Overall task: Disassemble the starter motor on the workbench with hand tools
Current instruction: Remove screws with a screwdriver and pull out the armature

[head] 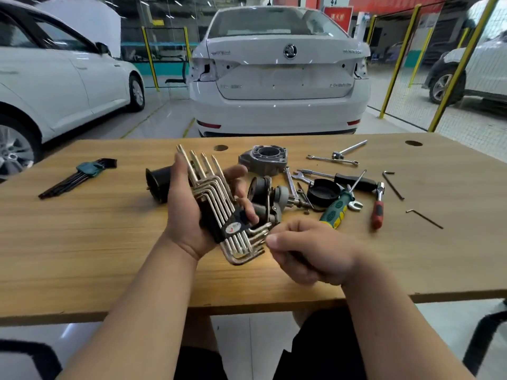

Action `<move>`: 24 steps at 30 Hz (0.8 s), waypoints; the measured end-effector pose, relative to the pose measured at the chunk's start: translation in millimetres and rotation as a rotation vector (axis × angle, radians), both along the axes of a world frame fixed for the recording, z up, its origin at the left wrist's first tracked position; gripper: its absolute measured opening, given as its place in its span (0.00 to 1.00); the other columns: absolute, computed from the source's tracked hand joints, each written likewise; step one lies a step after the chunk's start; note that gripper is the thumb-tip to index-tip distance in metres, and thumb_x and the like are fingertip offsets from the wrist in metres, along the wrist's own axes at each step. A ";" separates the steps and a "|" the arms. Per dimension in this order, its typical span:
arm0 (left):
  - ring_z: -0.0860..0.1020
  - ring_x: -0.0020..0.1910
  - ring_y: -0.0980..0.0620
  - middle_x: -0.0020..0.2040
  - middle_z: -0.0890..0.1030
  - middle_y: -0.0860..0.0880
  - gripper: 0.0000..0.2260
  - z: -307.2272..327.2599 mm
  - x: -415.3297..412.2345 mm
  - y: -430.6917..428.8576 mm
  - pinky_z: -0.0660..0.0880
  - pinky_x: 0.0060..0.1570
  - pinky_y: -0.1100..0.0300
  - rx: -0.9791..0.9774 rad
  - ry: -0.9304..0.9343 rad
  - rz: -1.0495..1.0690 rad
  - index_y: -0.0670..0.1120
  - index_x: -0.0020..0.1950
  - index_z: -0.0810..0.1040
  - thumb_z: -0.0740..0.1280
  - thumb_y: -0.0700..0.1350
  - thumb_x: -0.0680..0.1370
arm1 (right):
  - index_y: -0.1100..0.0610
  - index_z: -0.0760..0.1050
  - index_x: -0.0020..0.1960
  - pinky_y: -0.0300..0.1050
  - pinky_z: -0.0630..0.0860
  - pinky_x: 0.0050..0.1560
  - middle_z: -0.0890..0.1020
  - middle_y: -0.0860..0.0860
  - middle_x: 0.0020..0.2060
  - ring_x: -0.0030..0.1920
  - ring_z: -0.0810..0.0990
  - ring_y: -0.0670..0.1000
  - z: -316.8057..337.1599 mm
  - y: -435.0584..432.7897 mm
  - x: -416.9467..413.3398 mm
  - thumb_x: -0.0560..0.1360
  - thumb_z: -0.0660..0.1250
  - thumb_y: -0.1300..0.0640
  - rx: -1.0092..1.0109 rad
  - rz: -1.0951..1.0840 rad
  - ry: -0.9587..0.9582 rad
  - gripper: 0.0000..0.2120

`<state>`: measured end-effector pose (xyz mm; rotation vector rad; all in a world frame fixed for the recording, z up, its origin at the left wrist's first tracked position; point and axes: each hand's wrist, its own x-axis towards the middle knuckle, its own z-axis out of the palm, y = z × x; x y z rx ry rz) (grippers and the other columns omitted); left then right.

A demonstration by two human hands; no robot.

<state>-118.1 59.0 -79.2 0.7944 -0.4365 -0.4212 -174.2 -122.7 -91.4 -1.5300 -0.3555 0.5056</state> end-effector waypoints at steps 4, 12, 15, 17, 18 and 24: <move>0.78 0.30 0.43 0.34 0.75 0.44 0.42 -20.0 0.1 4.3 0.76 0.35 0.54 0.112 0.110 -0.236 0.42 0.53 0.83 0.48 0.76 0.72 | 0.51 0.75 0.31 0.39 0.66 0.26 0.71 0.50 0.23 0.23 0.67 0.48 0.9 9.8 15.7 0.74 0.61 0.52 0.136 -0.409 -0.291 0.14; 0.79 0.31 0.41 0.32 0.75 0.42 0.40 -23.7 2.7 10.8 0.77 0.36 0.52 0.181 0.167 -0.305 0.42 0.45 0.80 0.50 0.77 0.71 | 0.46 0.78 0.55 0.37 0.80 0.38 0.69 0.41 0.50 0.37 0.83 0.42 19.1 42.2 25.4 0.81 0.61 0.59 -0.453 -0.386 -0.665 0.11; 0.78 0.30 0.41 0.32 0.74 0.43 0.41 -23.0 2.6 10.1 0.77 0.35 0.53 0.207 0.175 -0.290 0.42 0.45 0.81 0.50 0.78 0.70 | 0.45 0.78 0.59 0.38 0.78 0.45 0.69 0.42 0.52 0.48 0.79 0.44 23.5 39.2 25.9 0.80 0.60 0.59 -0.580 -0.359 -0.699 0.14; 0.78 0.30 0.41 0.31 0.74 0.43 0.41 -22.3 2.2 10.0 0.77 0.35 0.52 0.219 0.178 -0.286 0.42 0.44 0.81 0.51 0.78 0.69 | 0.44 0.78 0.61 0.37 0.73 0.50 0.69 0.42 0.54 0.55 0.73 0.46 29.2 39.4 25.7 0.80 0.60 0.59 -0.674 -0.321 -0.756 0.16; 0.79 0.30 0.41 0.31 0.74 0.43 0.40 -22.1 1.6 10.4 0.78 0.35 0.52 0.223 0.167 -0.285 0.42 0.44 0.81 0.51 0.77 0.69 | 0.43 0.78 0.62 0.40 0.73 0.52 0.68 0.42 0.54 0.57 0.71 0.46 33.3 40.8 25.6 0.80 0.59 0.59 -0.712 -0.300 -0.782 0.16; 0.80 0.30 0.40 0.40 0.74 0.36 0.40 -25.8 1.4 13.8 0.79 0.33 0.50 0.209 0.117 -0.266 0.43 0.54 0.81 0.51 0.76 0.72 | 0.43 0.73 0.68 0.45 0.73 0.54 0.69 0.46 0.56 0.55 0.71 0.48 56.0 58.9 24.7 0.77 0.58 0.62 -0.913 -0.104 -0.827 0.23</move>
